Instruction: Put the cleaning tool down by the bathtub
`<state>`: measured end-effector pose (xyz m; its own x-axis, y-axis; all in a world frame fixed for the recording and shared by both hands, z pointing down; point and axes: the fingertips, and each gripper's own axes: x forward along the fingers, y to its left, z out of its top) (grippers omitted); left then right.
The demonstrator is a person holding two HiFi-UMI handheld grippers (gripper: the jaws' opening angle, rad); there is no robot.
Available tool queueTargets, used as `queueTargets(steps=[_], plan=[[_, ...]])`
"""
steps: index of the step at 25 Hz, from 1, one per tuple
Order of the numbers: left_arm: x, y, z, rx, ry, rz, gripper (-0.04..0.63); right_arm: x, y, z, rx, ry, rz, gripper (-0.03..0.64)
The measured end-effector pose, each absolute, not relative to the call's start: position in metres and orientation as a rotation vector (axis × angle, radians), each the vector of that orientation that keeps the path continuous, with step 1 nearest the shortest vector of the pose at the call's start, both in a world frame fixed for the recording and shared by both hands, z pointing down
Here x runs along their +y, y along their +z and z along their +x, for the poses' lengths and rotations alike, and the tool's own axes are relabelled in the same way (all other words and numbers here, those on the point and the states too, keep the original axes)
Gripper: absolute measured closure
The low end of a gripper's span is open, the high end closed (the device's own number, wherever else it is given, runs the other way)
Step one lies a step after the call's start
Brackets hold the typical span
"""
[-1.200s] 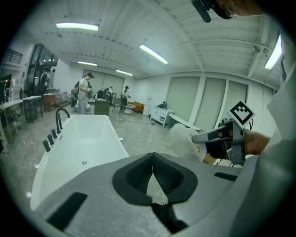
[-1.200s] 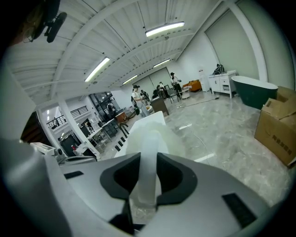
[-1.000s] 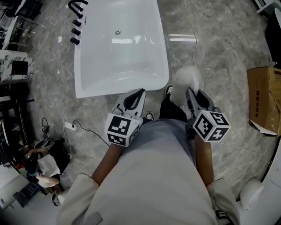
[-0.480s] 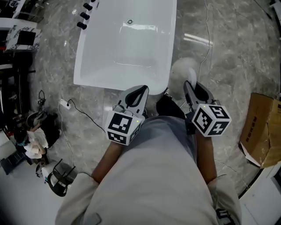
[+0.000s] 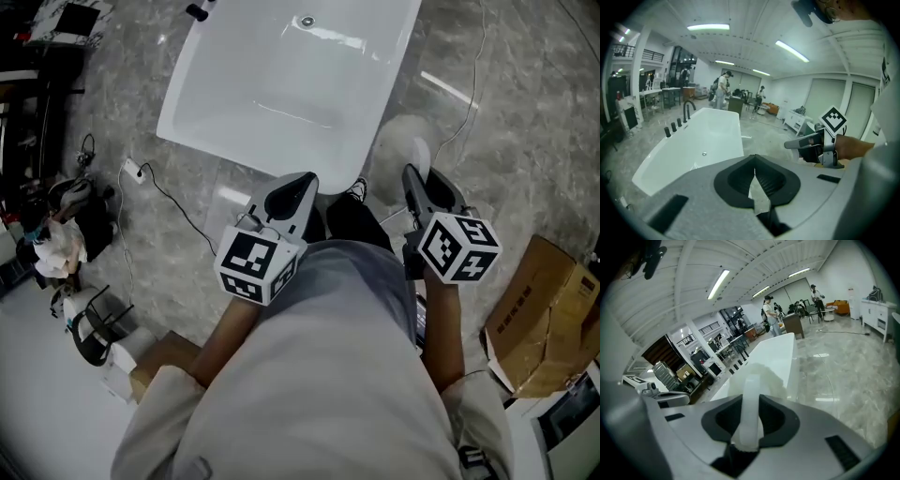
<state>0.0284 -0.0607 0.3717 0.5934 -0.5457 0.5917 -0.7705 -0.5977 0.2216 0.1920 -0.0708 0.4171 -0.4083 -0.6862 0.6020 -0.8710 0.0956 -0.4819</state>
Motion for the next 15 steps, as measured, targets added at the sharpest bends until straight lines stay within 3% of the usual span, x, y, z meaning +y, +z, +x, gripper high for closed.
queueTargets(steps=[15], plan=[[-0.059,0.378,-0.005,-1.143,0.535,2.217,0.591,-0.075,0.472,0.161,-2.070,1.276,1.365,0.532]])
